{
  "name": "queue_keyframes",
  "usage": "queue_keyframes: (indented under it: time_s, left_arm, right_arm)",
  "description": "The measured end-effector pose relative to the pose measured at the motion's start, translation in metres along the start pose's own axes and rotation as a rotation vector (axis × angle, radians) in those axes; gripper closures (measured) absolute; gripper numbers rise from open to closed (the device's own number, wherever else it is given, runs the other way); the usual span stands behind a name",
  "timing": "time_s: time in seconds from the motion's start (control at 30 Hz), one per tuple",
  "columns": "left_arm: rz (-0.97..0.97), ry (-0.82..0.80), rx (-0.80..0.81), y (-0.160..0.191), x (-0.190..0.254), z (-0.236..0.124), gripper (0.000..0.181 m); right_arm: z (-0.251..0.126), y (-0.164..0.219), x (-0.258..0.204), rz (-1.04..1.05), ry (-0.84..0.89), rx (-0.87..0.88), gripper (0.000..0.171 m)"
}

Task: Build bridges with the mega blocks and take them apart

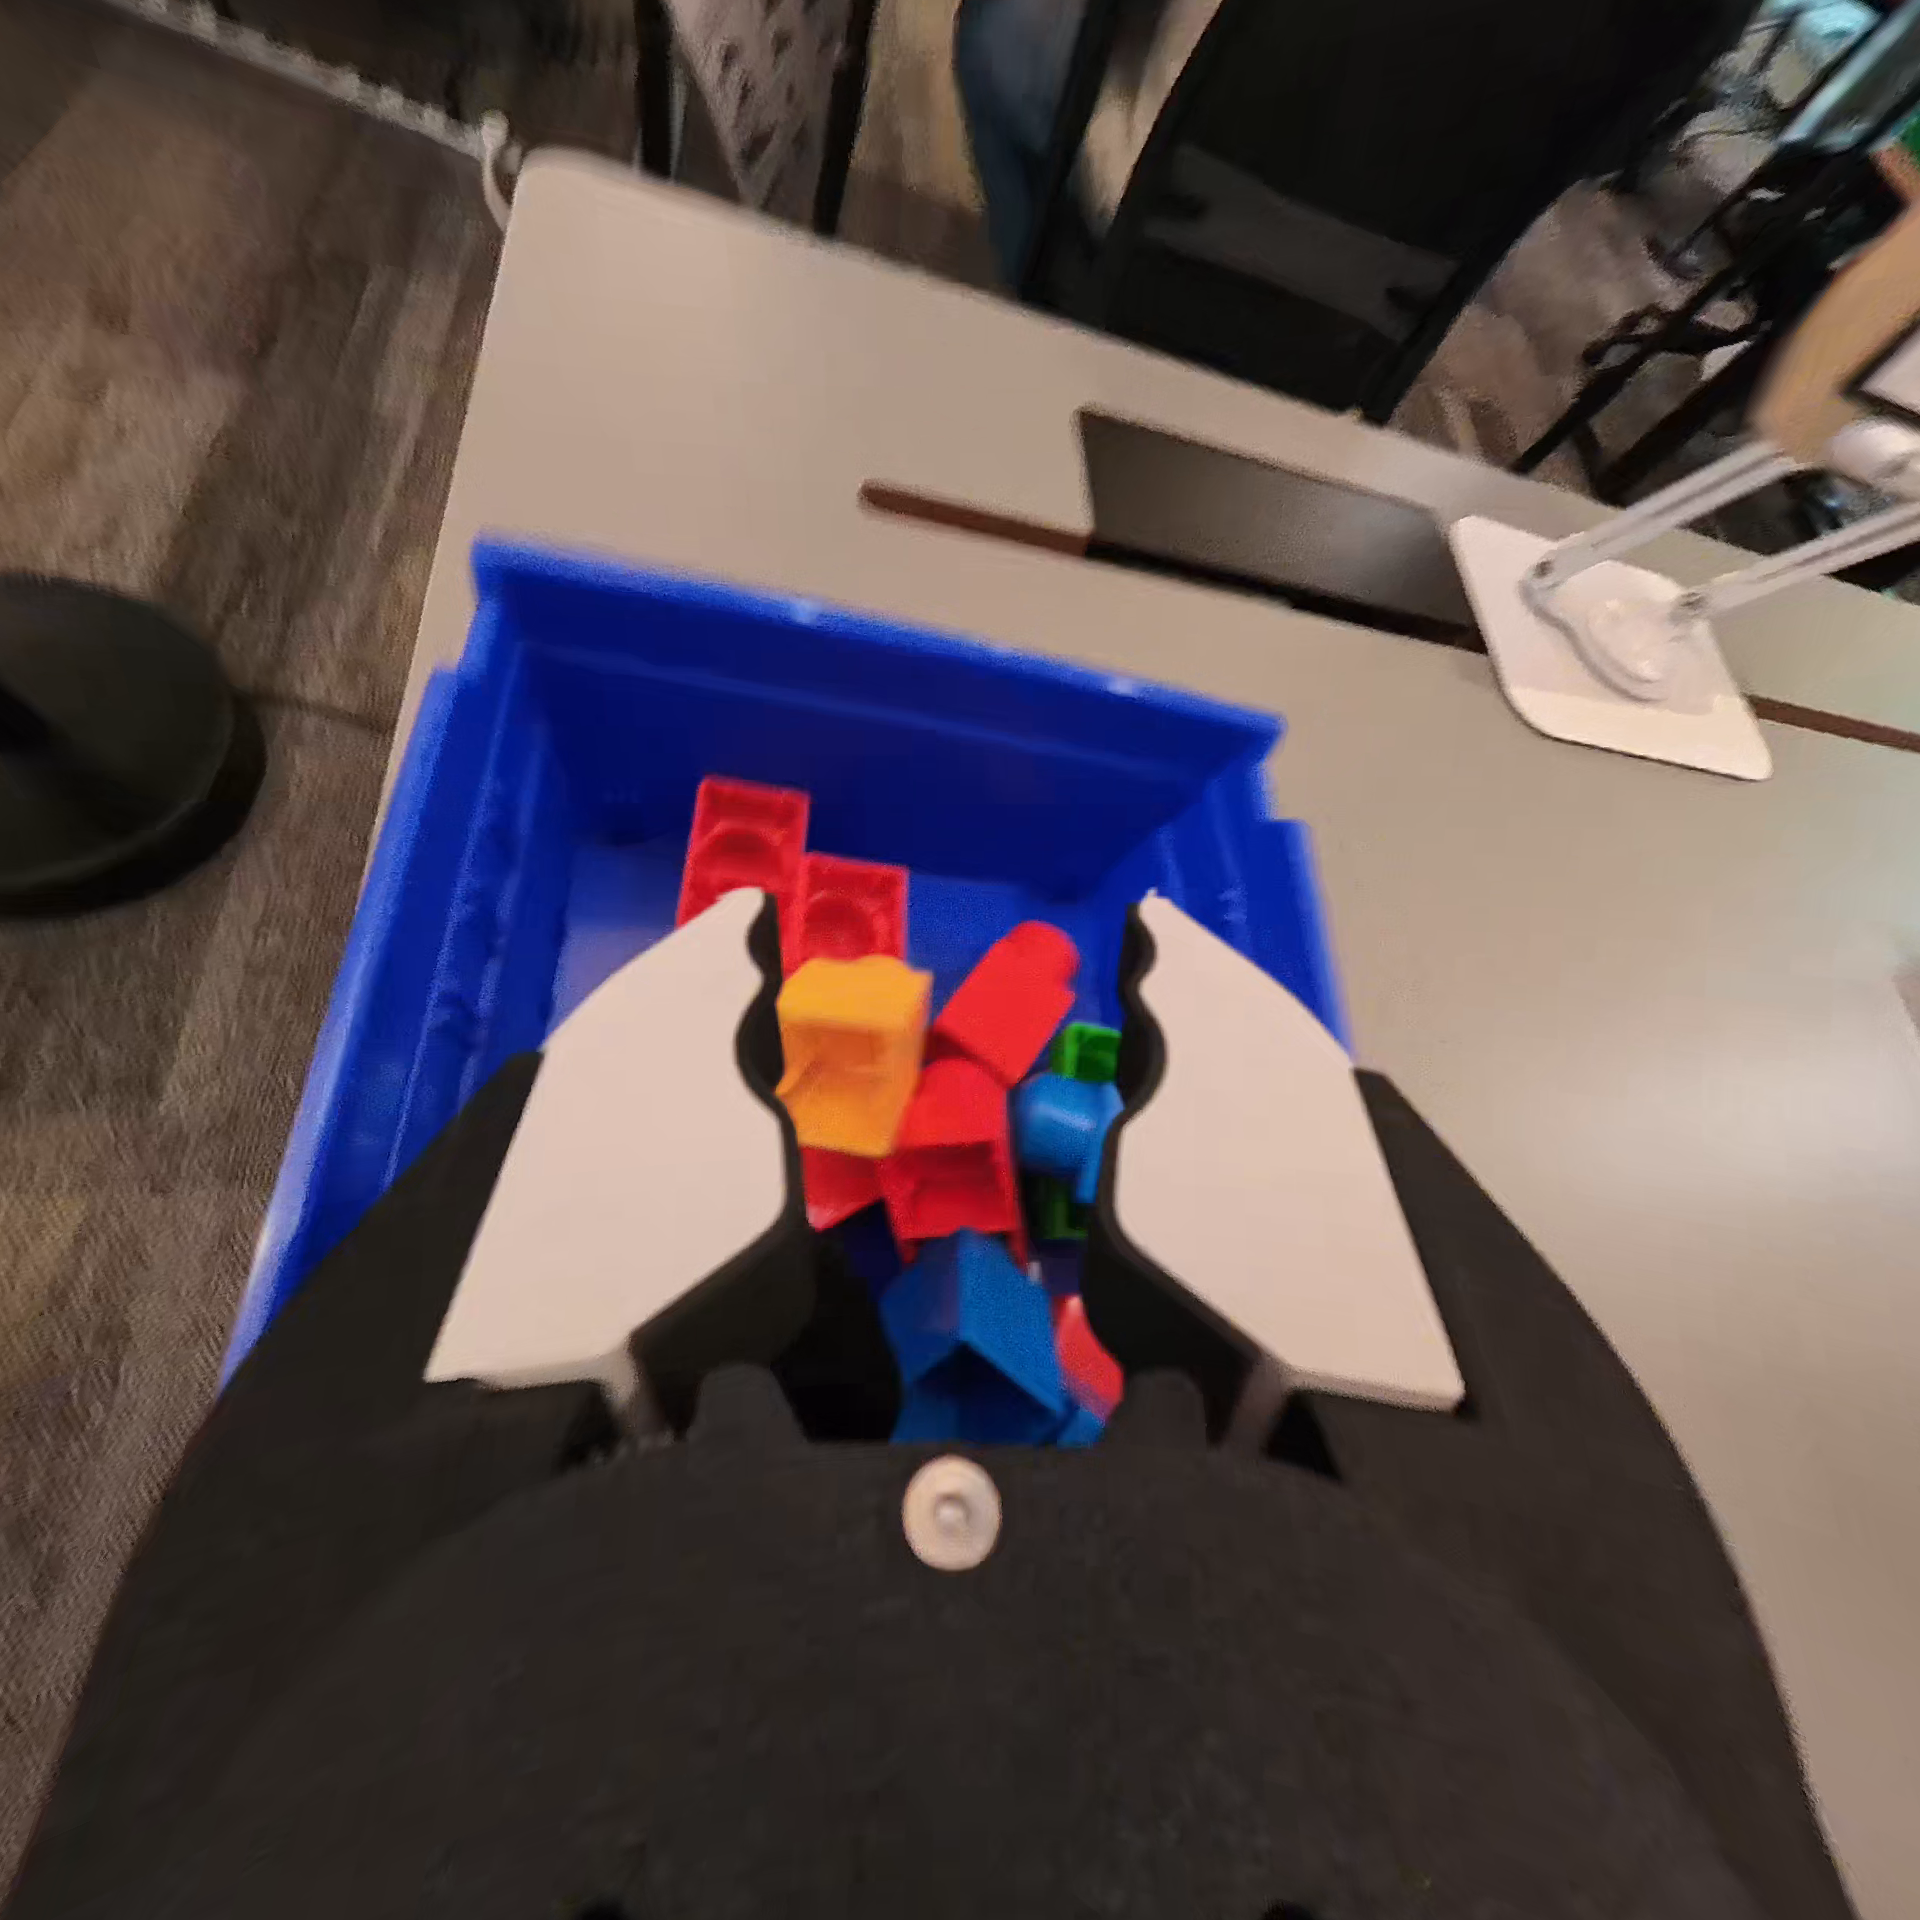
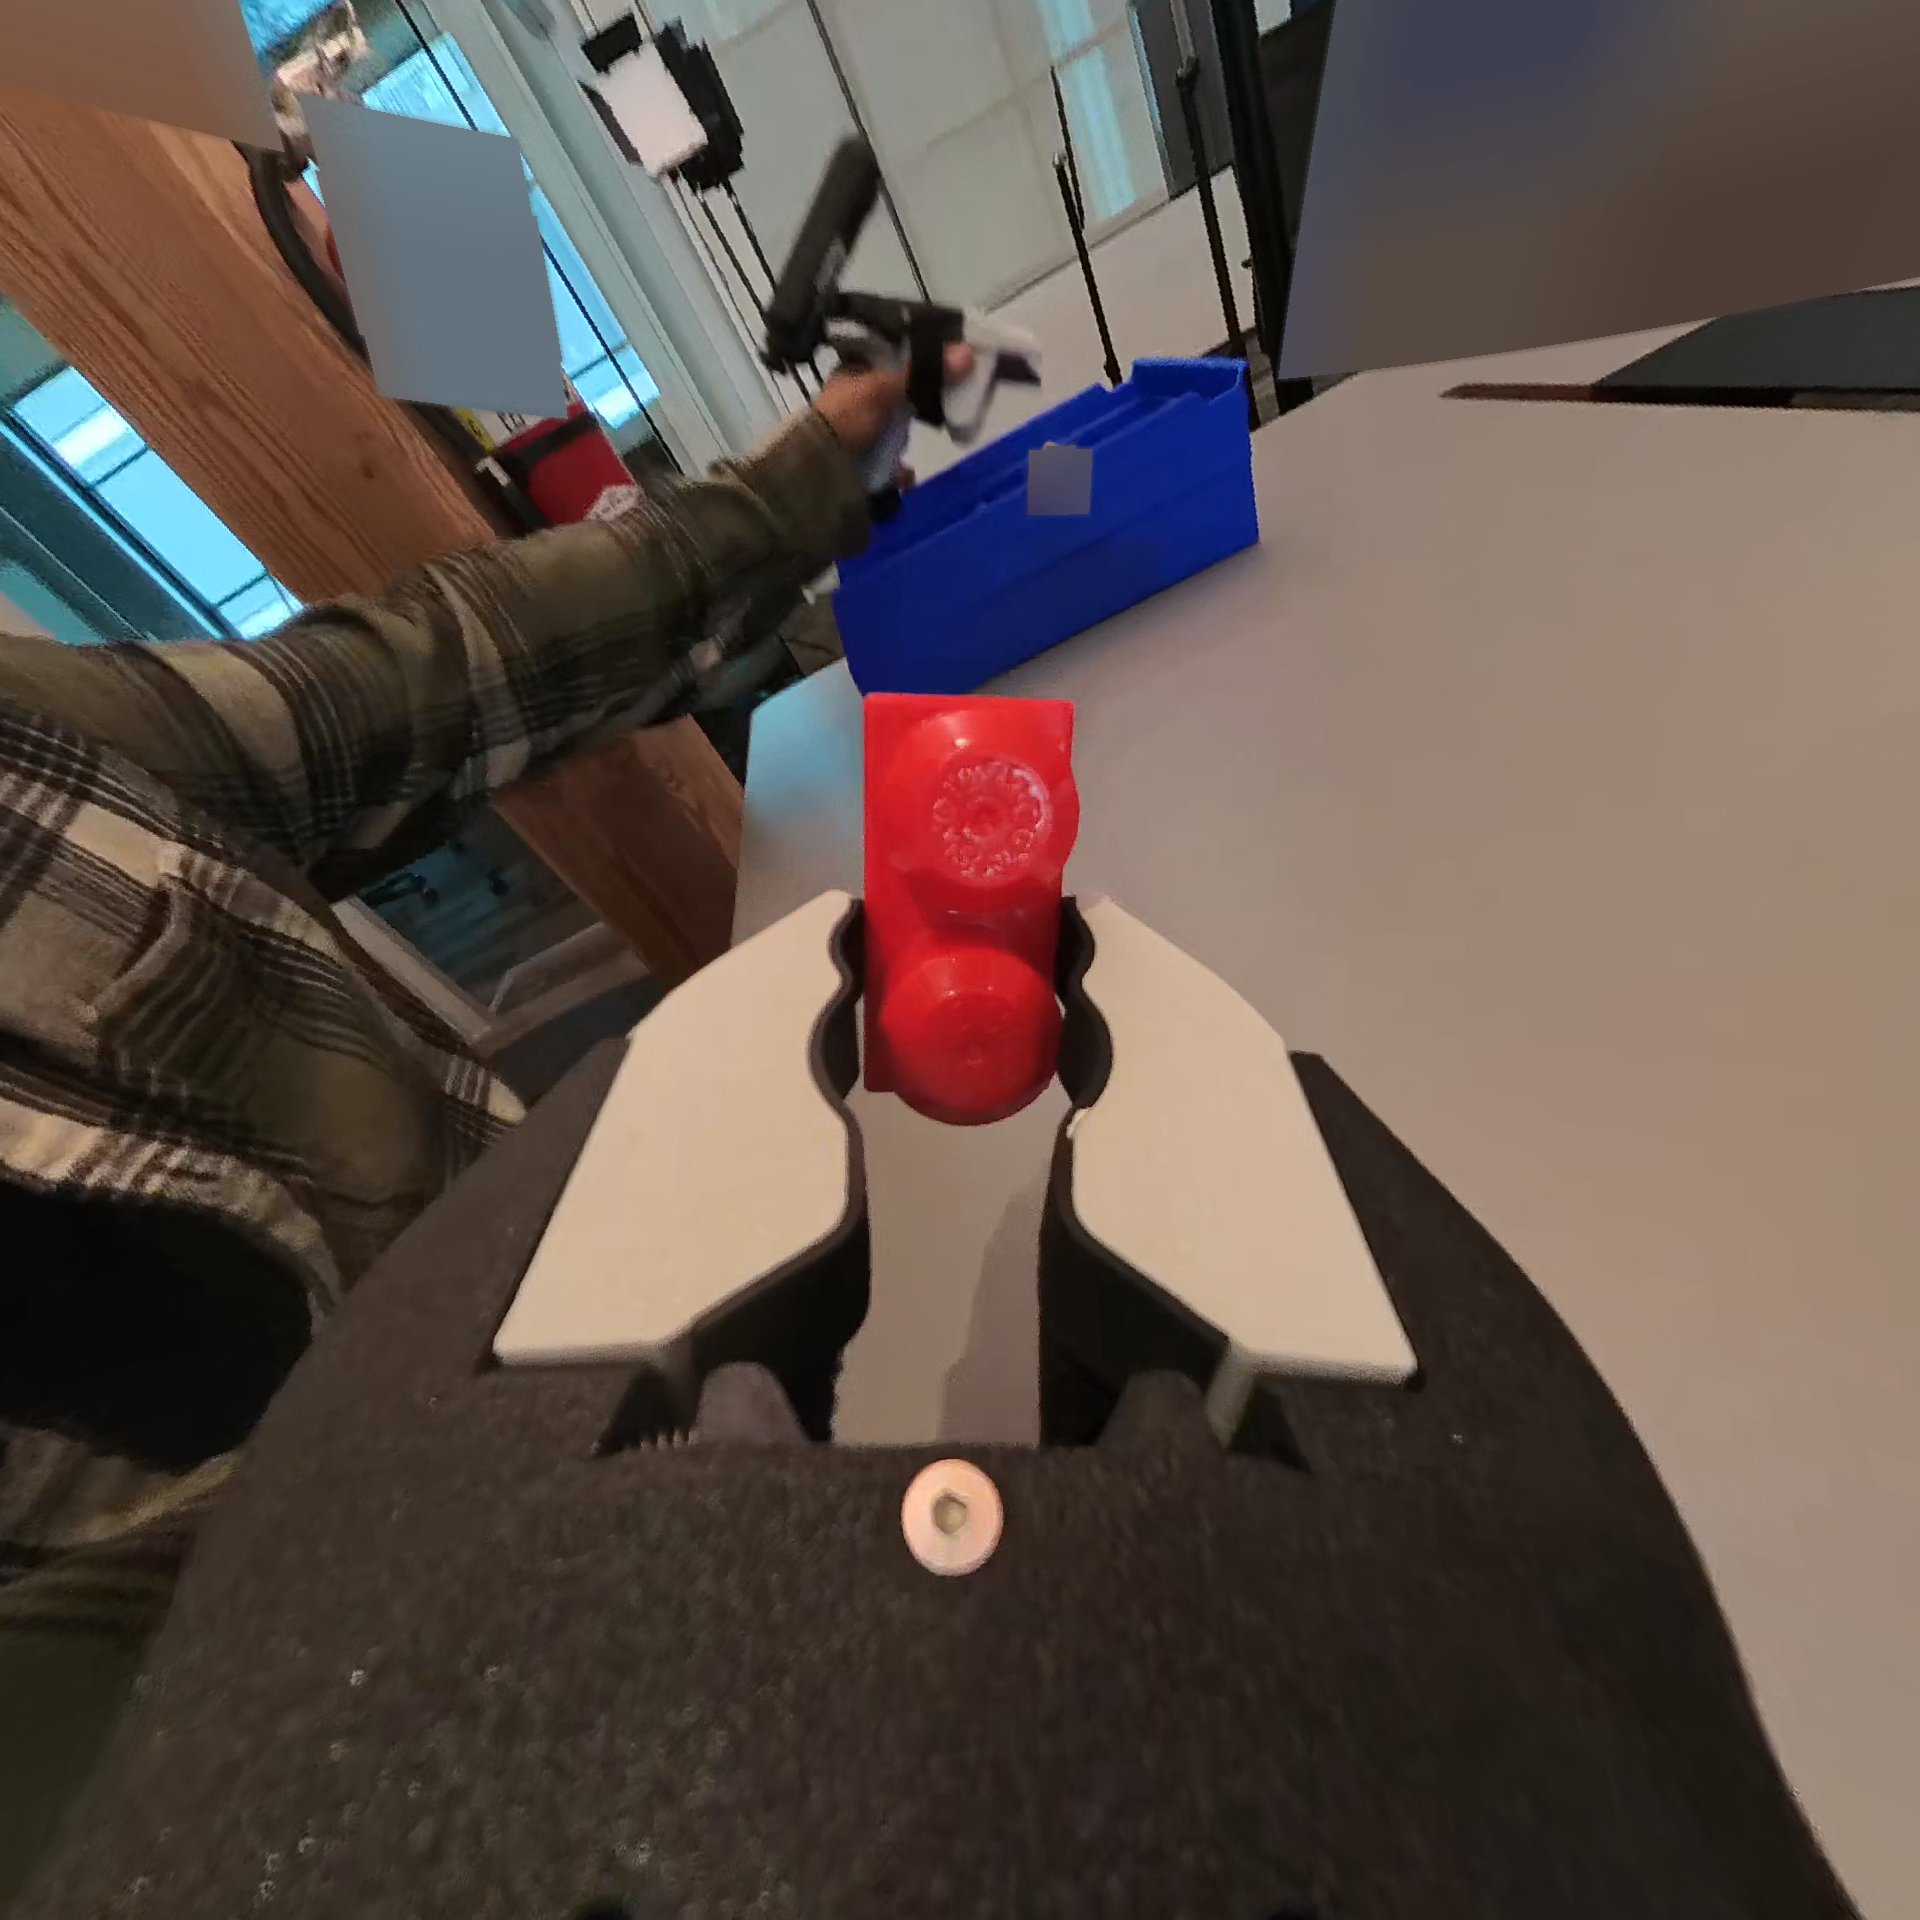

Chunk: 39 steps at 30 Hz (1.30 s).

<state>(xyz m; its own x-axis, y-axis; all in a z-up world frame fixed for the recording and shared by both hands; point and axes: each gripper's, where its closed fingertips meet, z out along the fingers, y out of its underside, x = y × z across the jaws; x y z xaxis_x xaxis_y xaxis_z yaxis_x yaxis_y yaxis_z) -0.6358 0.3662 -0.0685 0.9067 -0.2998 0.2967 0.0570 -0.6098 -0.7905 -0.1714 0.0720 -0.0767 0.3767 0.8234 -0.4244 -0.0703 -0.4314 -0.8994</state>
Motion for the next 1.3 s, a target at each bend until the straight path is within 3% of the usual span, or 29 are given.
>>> queue_keyframes:
  time_s: [0.07, 0.13, 0.2, 0.33, 0.47, 0.6, 0.73, 0.8, 0.97, 1.03, 1.13, 1.23, 1.3]
  left_arm:
    - [0.112, 0.069, 0.051, -0.019, 0.047, -0.014, 0.112]
    - [0.239, 0.233, 0.038, -0.018, 0.124, -0.025, 0.112]
    - [0.376, 0.408, -0.045, 0.009, 0.208, -0.031, 0.117]
    - [0.511, 0.79, -0.27, 0.105, 0.354, -0.038, 0.121]
    - [0.558, 1.049, -0.428, 0.178, 0.433, -0.045, 0.12]
    - [0.6, 1.137, -0.489, 0.213, 0.462, -0.046, 0.119]
    - [0.623, 1.128, -0.491, 0.224, 0.466, -0.038, 0.123]
    - [0.621, 1.181, -0.501, 0.227, 0.468, -0.045, 0.145]
    - [0.625, 1.141, -0.429, 0.219, 0.459, -0.05, 0.145]
    - [0.617, 1.059, -0.339, 0.195, 0.441, -0.052, 0.145]
    - [0.517, 0.759, -0.105, 0.112, 0.364, -0.049, 0.145]
    - [0.404, 0.305, 0.118, 0.017, 0.224, -0.053, 0.145]
    - [0.289, 0.074, 0.167, -0.019, 0.129, -0.06, 0.145]
  right_arm:
    - [0.002, 0.007, 0.003, -0.015, 0.007, -0.053, 0.137]
    - [0.005, 0.014, 0.004, -0.039, 0.002, -0.137, 0.137]
    - [0.008, 0.018, 0.006, -0.078, -0.001, -0.233, 0.137]
    - [0.018, 0.024, 0.003, -0.138, -0.058, -0.426, 0.137]
    - [0.025, 0.03, -0.008, -0.185, -0.127, -0.598, 0.137]
    - [0.03, 0.03, -0.013, -0.214, -0.151, -0.683, 0.137]
    - [0.038, 0.028, -0.021, -0.23, -0.19, -0.7, 0.137]
    - [0.041, 0.028, -0.023, -0.241, -0.202, -0.711, 0.137]
    - [0.048, 0.02, -0.026, -0.246, -0.233, -0.658, 0.136]
    - [0.043, 0.013, -0.015, -0.25, -0.171, -0.623, 0.115]
    - [0.023, 0.003, -0.006, -0.205, -0.116, -0.514, 0.109]
    - [-0.005, 0.006, 0.003, -0.155, -0.06, -0.477, 0.109]
    - [-0.023, 0.011, 0.01, -0.137, -0.009, -0.477, 0.109]
